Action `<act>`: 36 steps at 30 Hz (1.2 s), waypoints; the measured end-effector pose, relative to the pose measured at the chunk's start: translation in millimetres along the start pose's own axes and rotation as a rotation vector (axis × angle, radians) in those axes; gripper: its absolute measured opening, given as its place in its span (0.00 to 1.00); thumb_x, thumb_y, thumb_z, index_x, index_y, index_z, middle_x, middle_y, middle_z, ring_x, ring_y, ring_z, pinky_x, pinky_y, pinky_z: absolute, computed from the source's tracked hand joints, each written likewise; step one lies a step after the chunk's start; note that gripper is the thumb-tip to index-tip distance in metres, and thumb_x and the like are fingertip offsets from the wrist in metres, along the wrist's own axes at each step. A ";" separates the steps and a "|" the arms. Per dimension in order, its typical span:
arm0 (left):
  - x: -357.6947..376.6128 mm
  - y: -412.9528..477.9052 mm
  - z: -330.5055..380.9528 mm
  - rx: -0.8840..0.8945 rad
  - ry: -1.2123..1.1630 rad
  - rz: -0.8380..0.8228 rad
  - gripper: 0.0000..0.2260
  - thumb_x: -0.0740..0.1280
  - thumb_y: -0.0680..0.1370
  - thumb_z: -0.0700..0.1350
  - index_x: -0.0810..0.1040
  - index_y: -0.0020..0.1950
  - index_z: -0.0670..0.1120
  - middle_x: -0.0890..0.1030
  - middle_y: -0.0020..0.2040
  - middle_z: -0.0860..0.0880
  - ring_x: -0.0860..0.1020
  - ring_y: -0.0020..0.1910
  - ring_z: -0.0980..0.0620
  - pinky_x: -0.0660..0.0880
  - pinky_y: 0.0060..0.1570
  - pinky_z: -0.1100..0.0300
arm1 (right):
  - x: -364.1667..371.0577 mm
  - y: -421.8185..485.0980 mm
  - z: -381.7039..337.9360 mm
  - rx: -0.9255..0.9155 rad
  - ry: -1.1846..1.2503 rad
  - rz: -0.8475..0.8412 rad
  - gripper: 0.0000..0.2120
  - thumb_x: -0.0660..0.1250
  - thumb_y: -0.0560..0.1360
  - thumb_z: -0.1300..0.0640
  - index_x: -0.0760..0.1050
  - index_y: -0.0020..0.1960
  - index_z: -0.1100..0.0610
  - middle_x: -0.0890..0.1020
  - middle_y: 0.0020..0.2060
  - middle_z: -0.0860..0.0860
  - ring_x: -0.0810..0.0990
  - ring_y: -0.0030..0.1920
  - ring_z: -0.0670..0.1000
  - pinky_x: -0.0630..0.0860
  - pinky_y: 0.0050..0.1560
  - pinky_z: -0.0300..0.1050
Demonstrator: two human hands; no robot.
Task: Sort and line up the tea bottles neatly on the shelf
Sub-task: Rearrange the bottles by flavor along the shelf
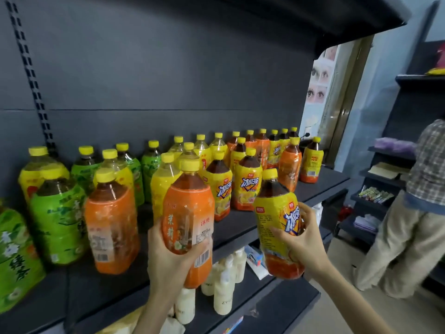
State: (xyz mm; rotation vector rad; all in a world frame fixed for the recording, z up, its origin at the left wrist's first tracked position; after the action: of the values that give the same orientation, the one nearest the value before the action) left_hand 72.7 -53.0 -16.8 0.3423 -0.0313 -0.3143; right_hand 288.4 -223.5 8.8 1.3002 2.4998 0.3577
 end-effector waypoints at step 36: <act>273.4 66.1 -34.6 0.047 0.208 0.546 0.51 0.78 0.53 0.61 0.60 0.71 0.51 0.67 0.62 0.54 0.69 0.63 0.51 0.71 0.61 0.45 | -50.1 277.5 133.1 -0.258 0.116 -0.264 0.40 0.78 0.58 0.43 0.60 0.64 0.42 0.70 0.60 0.45 0.72 0.62 0.47 0.74 0.61 0.50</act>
State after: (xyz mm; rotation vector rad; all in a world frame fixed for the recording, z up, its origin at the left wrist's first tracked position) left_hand 355.3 -67.0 -33.4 0.3973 0.0719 0.2639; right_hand 573.7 -98.9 -8.9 0.8617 2.5721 0.6818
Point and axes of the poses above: each hand's wrist, its own y-axis towards the middle knuckle, its own x-axis out of the palm, z = x × y, the point moved 3 cm from there along y, towards the middle knuckle
